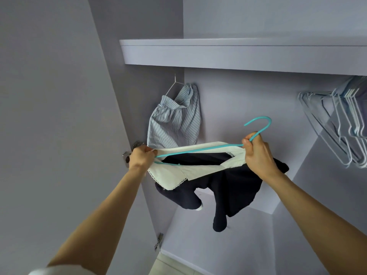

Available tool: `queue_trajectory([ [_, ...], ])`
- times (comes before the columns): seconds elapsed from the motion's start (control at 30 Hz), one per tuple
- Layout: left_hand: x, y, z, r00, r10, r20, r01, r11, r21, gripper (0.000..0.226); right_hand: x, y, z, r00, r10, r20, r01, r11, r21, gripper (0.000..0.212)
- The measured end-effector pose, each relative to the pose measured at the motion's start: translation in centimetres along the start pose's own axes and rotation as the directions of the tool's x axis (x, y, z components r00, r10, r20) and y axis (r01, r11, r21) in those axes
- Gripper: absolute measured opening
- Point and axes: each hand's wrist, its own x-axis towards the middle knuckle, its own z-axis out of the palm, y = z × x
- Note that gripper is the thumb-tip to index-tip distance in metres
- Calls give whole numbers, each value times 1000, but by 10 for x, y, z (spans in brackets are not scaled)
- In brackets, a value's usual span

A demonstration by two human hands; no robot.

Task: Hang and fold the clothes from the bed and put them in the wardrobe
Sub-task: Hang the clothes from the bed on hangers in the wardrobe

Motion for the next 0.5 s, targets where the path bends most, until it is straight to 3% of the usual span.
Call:
queue_trajectory([
  [0.13,-4,-4,11,999,30,-29,-28,996,86,12,-6,4,0,998,48,-33,-50,997,-53,15],
  [0.23,-9,-5,22,983,32,-181,-16,996,90,20,-11,4,4,999,34,-9,-34,997,-65,15],
  [0.37,-17,-1,27,938,-15,-347,-22,995,-101,22,-21,-3,8,986,-80,145,56,985,163,11],
  [0.5,-11,2,22,930,-22,-366,-64,973,-221,19,-20,-12,3,960,-99,260,8,943,332,20],
])
